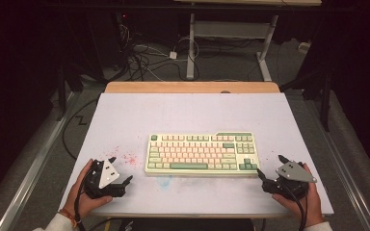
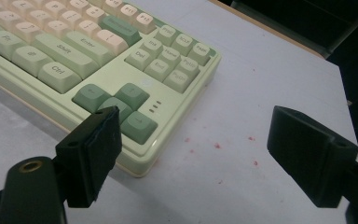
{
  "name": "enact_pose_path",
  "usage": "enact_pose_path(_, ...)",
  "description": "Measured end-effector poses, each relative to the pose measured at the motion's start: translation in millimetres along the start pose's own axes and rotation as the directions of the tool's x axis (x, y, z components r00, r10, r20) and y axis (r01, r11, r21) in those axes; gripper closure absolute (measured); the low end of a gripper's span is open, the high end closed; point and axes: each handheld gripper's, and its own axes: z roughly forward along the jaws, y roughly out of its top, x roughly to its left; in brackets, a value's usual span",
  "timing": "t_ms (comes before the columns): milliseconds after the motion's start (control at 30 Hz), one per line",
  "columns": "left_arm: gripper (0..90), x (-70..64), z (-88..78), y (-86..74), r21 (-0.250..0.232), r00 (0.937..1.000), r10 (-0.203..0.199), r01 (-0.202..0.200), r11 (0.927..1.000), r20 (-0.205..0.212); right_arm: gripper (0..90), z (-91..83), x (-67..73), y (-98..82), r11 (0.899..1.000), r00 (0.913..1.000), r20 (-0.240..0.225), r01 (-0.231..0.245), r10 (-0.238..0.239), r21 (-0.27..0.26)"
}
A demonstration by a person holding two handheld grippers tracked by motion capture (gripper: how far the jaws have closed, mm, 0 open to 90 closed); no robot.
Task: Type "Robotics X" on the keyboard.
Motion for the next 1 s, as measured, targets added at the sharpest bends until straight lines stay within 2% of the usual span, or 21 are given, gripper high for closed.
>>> enact_pose_path(667, 15.9, -0.6, 2.4, 1.9, 0.009, 1.0000, 0.006, -0.006, 0.9999, -0.001, 17.9, -0.8, -0.6, -1.0, 1.000, 0.9999, 0.014, 0.006, -0.006, 0.001)
enact_pose_path(867, 15.9, 0.5, 3.2, 3.2, 0.008, 1.0000, -0.004, 0.004, 1.0000, -0.004, 18.1, 0.6, 0.7, -1.6, 1.000, 0.9998, 0.016, 0.009, -0.009, 0.009)
enact_pose_path(1000, 15.9, 1.5, 6.6, 4.7, 0.024, 0.9999, -0.012, 0.013, 0.9996, -0.009, 18.0, -0.1, -0.5, -1.8, 1.000, 0.9998, 0.020, 0.009, -0.009, 0.006)
